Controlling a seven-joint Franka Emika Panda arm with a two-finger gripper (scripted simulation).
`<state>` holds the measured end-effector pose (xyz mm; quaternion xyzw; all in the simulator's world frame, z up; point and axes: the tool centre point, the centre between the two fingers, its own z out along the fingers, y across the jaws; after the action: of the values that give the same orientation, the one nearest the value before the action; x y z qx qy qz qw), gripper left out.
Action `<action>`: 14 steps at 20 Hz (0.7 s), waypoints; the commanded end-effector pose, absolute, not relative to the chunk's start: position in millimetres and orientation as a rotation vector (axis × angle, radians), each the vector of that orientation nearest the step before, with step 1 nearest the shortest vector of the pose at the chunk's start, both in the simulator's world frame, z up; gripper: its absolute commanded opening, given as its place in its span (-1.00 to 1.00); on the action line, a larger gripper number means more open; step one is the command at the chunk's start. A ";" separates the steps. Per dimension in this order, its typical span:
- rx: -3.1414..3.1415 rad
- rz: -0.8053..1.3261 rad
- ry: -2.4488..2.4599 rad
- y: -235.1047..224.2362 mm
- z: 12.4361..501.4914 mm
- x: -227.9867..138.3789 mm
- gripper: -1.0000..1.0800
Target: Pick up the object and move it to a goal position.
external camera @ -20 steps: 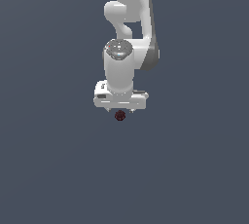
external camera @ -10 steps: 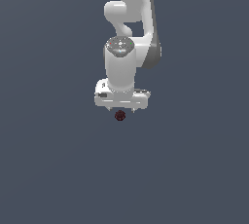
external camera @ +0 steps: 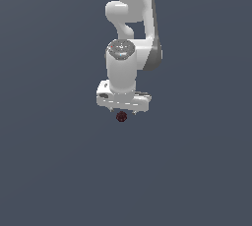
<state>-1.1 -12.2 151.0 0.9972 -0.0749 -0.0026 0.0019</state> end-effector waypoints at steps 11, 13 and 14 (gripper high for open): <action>3.063 -0.009 -0.713 -14.4 115.9 -21.5 0.92; 3.041 -0.008 -0.807 -15.3 109.4 -25.8 0.92; 3.028 -0.008 -0.853 -15.8 106.3 -28.0 0.92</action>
<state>-24.7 -15.0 111.1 0.9687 -0.2482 -0.0028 -0.0020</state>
